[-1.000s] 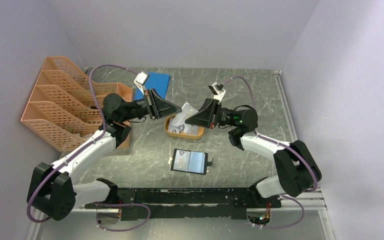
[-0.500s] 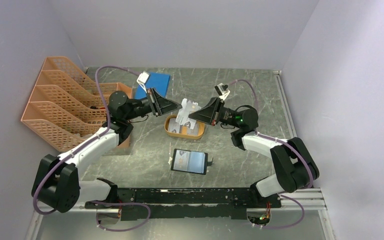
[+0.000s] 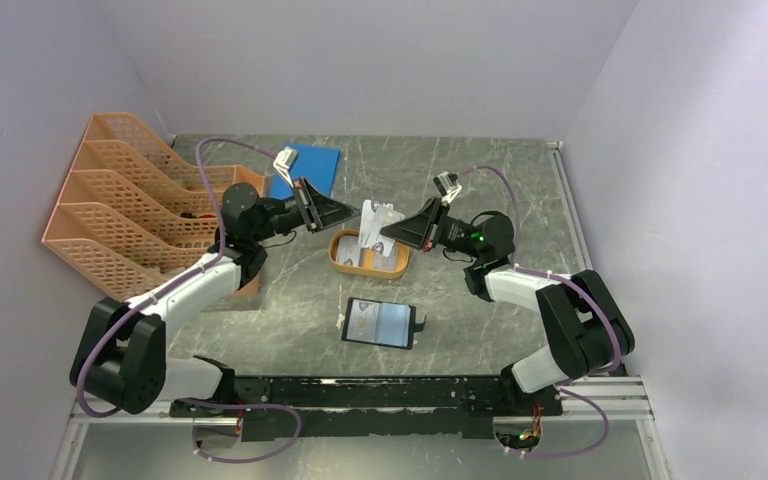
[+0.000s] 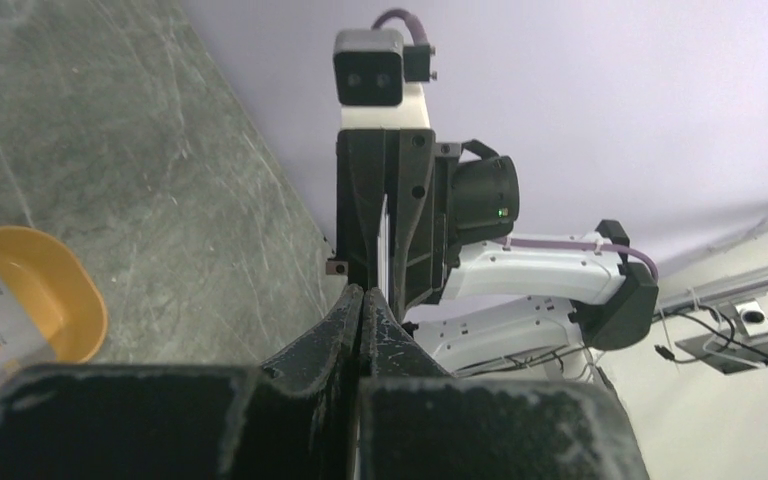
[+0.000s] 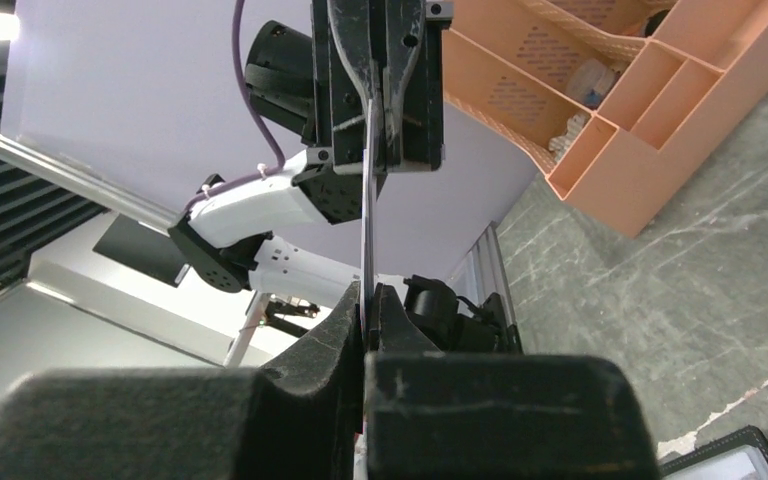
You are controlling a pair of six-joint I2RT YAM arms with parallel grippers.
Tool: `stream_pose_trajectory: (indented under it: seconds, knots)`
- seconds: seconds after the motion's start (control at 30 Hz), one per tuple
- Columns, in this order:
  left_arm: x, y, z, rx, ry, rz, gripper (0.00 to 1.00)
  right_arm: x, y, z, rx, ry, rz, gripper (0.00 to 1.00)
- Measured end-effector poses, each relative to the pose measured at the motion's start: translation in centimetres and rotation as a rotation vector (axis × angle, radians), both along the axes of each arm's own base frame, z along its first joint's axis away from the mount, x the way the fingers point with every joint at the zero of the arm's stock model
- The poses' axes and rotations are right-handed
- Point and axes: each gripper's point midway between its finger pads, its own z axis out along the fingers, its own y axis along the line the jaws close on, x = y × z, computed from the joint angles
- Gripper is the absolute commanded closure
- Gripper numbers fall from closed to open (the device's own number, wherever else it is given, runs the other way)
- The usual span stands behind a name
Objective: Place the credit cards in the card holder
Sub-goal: Pick up the credit card from the storage box.
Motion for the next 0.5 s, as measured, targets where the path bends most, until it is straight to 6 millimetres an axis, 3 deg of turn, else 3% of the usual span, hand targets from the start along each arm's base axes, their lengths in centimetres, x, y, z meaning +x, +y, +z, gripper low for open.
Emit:
stream_pose_trajectory:
  seconds: [0.1, 0.3, 0.5]
  knots:
    - [0.8, 0.5, -0.2, 0.000, 0.003, 0.029, 0.92, 0.1, -0.2, -0.4, -0.007, 0.005, -0.006, 1.00]
    - [1.4, 0.5, -1.2, 0.016, 0.022, 0.036, 0.46, 0.0, -0.2, -0.5, -0.012, -0.004, -0.004, 1.00]
    - [1.0, 0.5, -0.6, -0.009, 0.010, 0.021, 0.23, -0.1, -0.2, -0.5, -0.017, -0.013, 0.004, 1.00]
